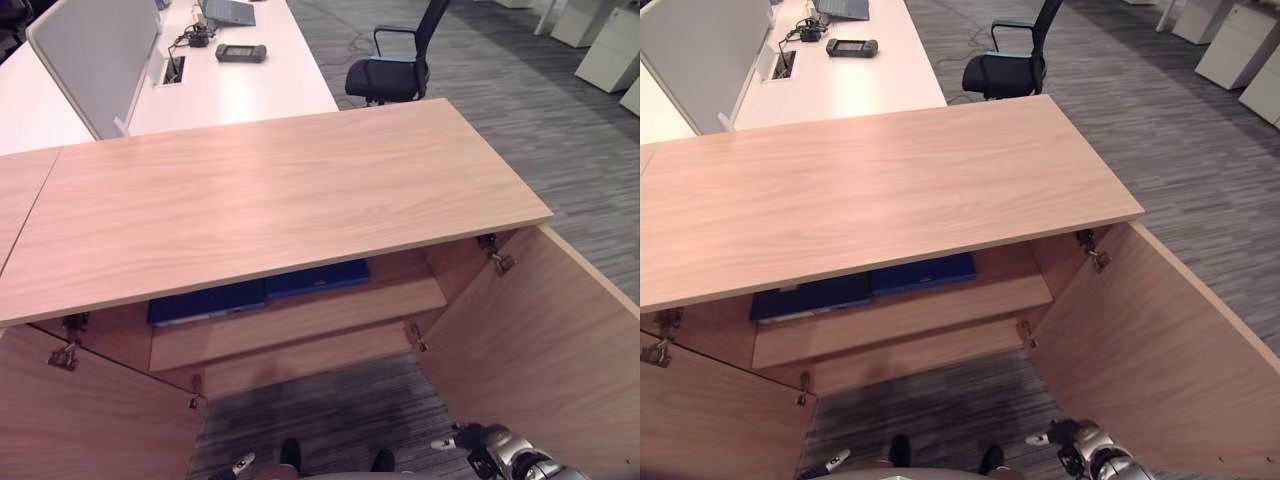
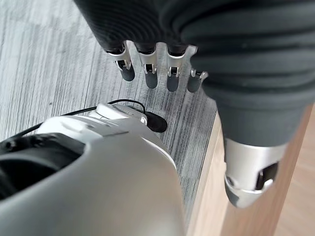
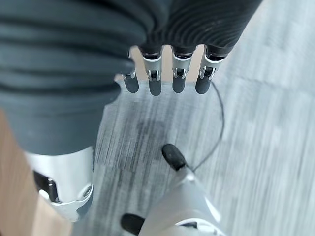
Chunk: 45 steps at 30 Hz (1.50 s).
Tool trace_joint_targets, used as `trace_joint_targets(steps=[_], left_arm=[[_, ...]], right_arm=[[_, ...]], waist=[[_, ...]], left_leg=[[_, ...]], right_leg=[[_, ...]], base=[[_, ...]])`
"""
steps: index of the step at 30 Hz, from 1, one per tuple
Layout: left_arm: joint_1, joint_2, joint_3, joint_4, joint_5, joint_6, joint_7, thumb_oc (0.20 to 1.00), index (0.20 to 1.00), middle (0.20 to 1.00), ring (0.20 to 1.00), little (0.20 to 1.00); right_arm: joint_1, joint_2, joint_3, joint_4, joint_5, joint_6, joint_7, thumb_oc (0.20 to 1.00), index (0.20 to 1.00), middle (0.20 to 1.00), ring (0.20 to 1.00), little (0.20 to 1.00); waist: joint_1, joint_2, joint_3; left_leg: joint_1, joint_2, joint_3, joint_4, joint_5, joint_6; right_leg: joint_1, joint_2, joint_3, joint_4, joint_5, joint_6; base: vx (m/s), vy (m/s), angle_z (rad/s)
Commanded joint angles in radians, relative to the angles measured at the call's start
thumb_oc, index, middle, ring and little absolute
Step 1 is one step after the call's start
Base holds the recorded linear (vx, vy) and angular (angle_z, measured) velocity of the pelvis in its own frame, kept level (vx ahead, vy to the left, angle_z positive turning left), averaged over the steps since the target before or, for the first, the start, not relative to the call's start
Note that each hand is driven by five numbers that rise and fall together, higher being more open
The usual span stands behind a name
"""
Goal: Put the empty folder in the office cabinet
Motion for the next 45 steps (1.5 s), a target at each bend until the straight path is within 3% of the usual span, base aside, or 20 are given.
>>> trace_joint_targets(steps=[1,2,4,5,6,7,10,13,16,20,22,31,37,41,45], left_arm=[[-0.013,0.030,0.017,0.031,0.072,-0.017,-0.016,1.000,1.000,1.000,1.000,1.000],[-0.019,0.030,0.022,0.039,0.082,-0.017,-0.022,1.000,1.000,1.000,1.000,1.000],[-0.028,0.033,0.019,0.039,0.088,-0.016,-0.024,1.000,1.000,1.000,1.000,1.000],[-0.035,0.037,0.021,0.033,0.101,-0.015,-0.024,1.000,1.000,1.000,1.000,1.000],[-0.035,0.037,0.021,0.032,0.101,-0.015,-0.024,1.000,1.000,1.000,1.000,1.000],[-0.030,0.038,0.033,0.036,0.098,-0.015,-0.026,1.000,1.000,1.000,1.000,1.000],[-0.019,0.041,0.049,0.049,0.101,-0.016,-0.030,1.000,1.000,1.000,1.000,1.000],[-0.003,0.043,0.055,0.057,0.105,-0.017,-0.033,1.000,1.000,1.000,1.000,1.000],[0.012,0.045,0.071,0.071,0.120,-0.015,-0.040,1.000,1.000,1.000,1.000,1.000],[0.012,0.050,0.081,0.078,0.126,-0.017,-0.039,1.000,1.000,1.000,1.000,1.000],[0.009,0.055,0.082,0.081,0.132,-0.019,-0.036,1.000,1.000,1.000,1.000,1.000],[0.011,0.045,0.075,0.069,0.128,-0.025,-0.028,1.000,1.000,1.000,1.000,1.000],[0.021,0.036,0.078,0.074,0.120,-0.024,-0.022,1.000,1.000,1.000,1.000,1.000],[0.038,0.034,0.081,0.069,0.123,-0.023,-0.012,1.000,1.000,1.000,1.000,1.000],[0.046,0.040,0.079,0.071,0.134,-0.025,-0.013,1.000,1.000,1.000,1.000,1.000]], right_arm=[[-0.064,0.022,0.000,-0.009,0.064,-0.025,-0.014,1.000,1.000,1.000,1.000,1.000],[-0.054,0.027,-0.014,-0.006,0.072,-0.025,-0.003,1.000,1.000,1.000,1.000,1.000],[-0.051,0.026,-0.017,-0.008,0.071,-0.024,0.002,1.000,1.000,1.000,1.000,1.000],[-0.031,0.024,-0.030,-0.013,0.073,-0.023,0.009,1.000,1.000,1.000,1.000,1.000],[-0.030,0.024,-0.030,-0.013,0.073,-0.023,0.009,1.000,1.000,1.000,1.000,1.000],[-0.002,0.016,-0.075,-0.009,0.095,-0.027,0.011,1.000,1.000,1.000,1.000,1.000],[0.040,-0.003,-0.145,0.030,0.106,-0.033,0.007,1.000,1.000,1.000,1.000,1.000],[0.057,-0.021,-0.179,0.061,0.099,-0.030,0.005,1.000,1.000,1.000,1.000,1.000],[0.056,-0.052,-0.215,0.089,0.109,-0.029,-0.009,1.000,1.000,1.000,1.000,1.000],[0.058,-0.081,-0.242,0.084,0.123,-0.030,-0.019,1.000,1.000,1.000,1.000,1.000],[0.065,-0.132,-0.284,0.085,0.143,-0.034,-0.036,1.000,1.000,1.000,1.000,1.000],[0.015,-0.324,-0.364,0.029,0.137,-0.058,-0.098,1.000,1.000,1.000,1.000,1.000],[-0.014,-0.420,-0.384,-0.115,0.097,-0.080,-0.158,1.000,1.000,1.000,1.000,1.000],[-0.053,-0.485,-0.406,-0.319,0.073,-0.114,-0.230,1.000,1.000,1.000,1.000,1.000],[-0.099,-0.494,-0.372,-0.445,0.079,-0.147,-0.232,1.000,1.000,1.000,1.000,1.000]], waist=[[0.016,-0.034,0.048],[0.010,-0.021,0.051],[0.007,-0.023,0.063],[0.010,0.006,0.071],[0.011,0.006,0.072],[0.004,0.019,0.068],[0.001,0.021,0.039],[0.004,0.011,0.016],[-0.009,-0.015,-0.010],[-0.022,-0.018,-0.013],[-0.045,-0.023,-0.020],[-0.078,-0.020,-0.038],[-0.086,-0.016,-0.046],[-0.084,-0.008,-0.048],[-0.076,-0.004,-0.049]], left_leg=[[0.045,-0.095,-0.045,0.087,-0.167,0.069],[0.053,-0.094,-0.034,0.088,-0.180,0.078],[0.043,-0.099,-0.016,0.094,-0.163,0.086],[0.054,-0.072,-0.006,0.099,-0.178,0.092],[0.055,-0.073,-0.005,0.099,-0.178,0.092],[0.057,-0.063,0.002,0.093,-0.172,0.097],[0.063,-0.058,0.016,0.078,-0.169,0.100],[0.068,-0.063,0.038,0.066,-0.167,0.095],[0.080,-0.066,0.087,0.046,-0.145,0.095],[0.093,-0.053,0.097,0.042,-0.145,0.090],[0.102,-0.032,0.107,0.037,-0.143,0.079],[0.141,0.014,0.124,-0.001,-0.128,0.047],[0.162,0.031,0.130,-0.019,-0.121,0.033],[0.176,0.039,0.127,-0.039,-0.111,0.021],[0.181,0.040,0.125,-0.049,-0.106,0.016]], right_leg=[[-0.096,-0.025,-0.001,-0.077,0.148,0.070],[-0.107,-0.037,-0.007,-0.053,0.132,0.084],[-0.121,-0.061,-0.020,-0.019,0.124,0.077],[-0.100,-0.087,-0.017,0.055,0.068,0.077],[-0.101,-0.088,-0.016,0.058,0.066,0.078],[-0.076,-0.135,0.014,0.115,0.043,0.068],[-0.034,-0.180,0.049,0.133,0.047,0.078],[0.005,-0.187,0.026,0.099,0.060,0.094],[0.010,-0.138,0.024,0.022,0.067,0.095],[0.011,-0.109,0.039,0.001,0.065,0.092],[0.022,-0.070,0.057,-0.024,0.048,0.082],[0.053,-0.009,0.077,-0.056,0.017,0.069],[0.077,0.016,0.084,-0.072,0.001,0.062],[0.102,0.033,0.082,-0.092,-0.011,0.055],[0.110,0.038,0.076,-0.101,-0.012,0.053]], base=[[-0.08,0.125,-0.28],[-0.08,0.077,-0.17],[-0.15,0.067,-0.14],[-0.09,0.039,-0.25],[-0.11,0.031,-0.65],[-0.07,0.012,-0.67],[-0.02,-0.020,-0.25],[0.06,-0.061,-0.34],[0.05,-0.112,-0.54],[0.04,-0.104,-0.45],[0.05,-0.152,-0.16],[0.06,-0.096,-0.10],[0.06,-0.048,-0.10],[0.06,-0.041,-0.01],[0.02,-0.014,0.01]])
